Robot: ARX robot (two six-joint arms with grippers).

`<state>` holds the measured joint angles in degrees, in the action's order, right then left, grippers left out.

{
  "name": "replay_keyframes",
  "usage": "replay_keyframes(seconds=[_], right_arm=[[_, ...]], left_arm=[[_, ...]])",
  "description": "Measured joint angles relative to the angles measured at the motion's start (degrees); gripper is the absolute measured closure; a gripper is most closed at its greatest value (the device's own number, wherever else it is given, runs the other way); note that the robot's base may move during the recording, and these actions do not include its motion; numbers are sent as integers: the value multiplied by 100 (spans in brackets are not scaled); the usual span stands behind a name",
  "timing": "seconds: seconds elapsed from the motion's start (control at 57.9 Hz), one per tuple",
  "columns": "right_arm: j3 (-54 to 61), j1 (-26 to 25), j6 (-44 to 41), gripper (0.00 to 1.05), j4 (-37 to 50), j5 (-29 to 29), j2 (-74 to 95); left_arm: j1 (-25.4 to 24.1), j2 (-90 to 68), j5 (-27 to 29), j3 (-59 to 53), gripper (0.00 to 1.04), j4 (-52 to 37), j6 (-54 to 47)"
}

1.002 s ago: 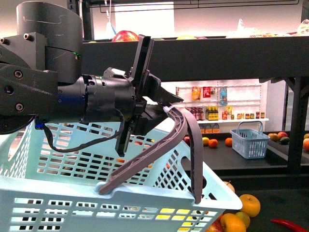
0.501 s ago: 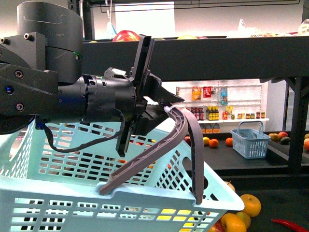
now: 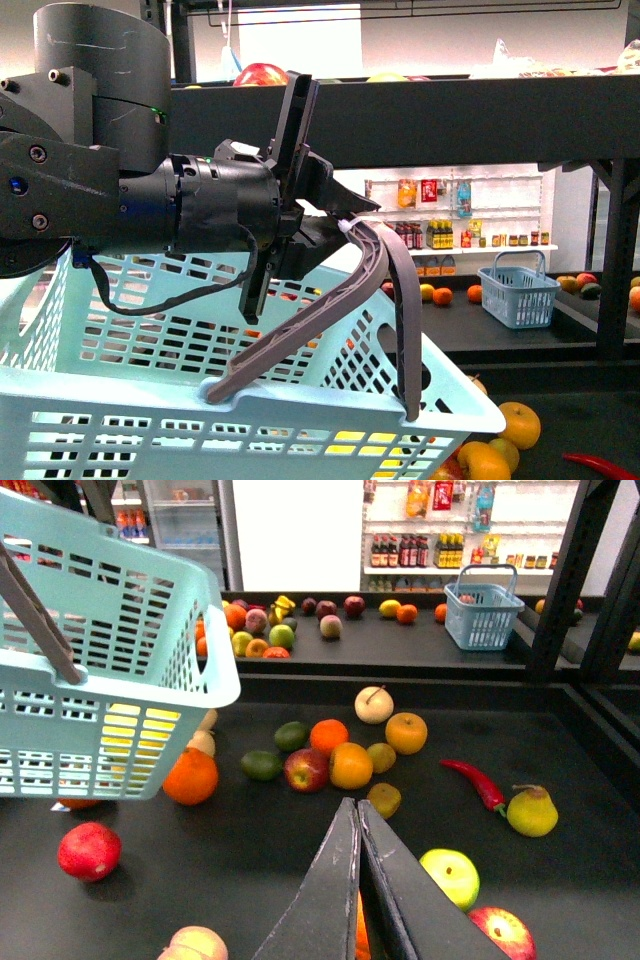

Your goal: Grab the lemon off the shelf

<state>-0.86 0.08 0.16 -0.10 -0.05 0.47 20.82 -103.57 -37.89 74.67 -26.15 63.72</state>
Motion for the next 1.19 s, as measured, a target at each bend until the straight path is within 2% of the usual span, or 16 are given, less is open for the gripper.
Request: replay_keyframes(seconds=[0.138,0.466,0.501,0.536,0.657,0.829,0.985,1.192], right_arm=[[0,2,-7,101,0,2,-7],[0,0,-4,17,0,2,-9],[0,0,-2,11,0,2,-9],[0,0,0,6,0,2,-9],[0,0,-2,7,0,2,-13],[0,0,-2,7,0,4,-13],[0,0,-2,7,0,2,-20],[0,0,-2,7,0,0,-20]], left_arm=[[0,0,0,0,94,0,0],[0,0,0,0,94,0,0],[0,0,4,0,94,2,2],[11,0,275,0,94,109,-48],[22,0,1263,-7,94,33,63],[-306,0,1836,-105,94,-850,313],[-1005,2,2551,-483,94,-1742,793],[-2035,2,2745,-925,94,-2157,1283]])
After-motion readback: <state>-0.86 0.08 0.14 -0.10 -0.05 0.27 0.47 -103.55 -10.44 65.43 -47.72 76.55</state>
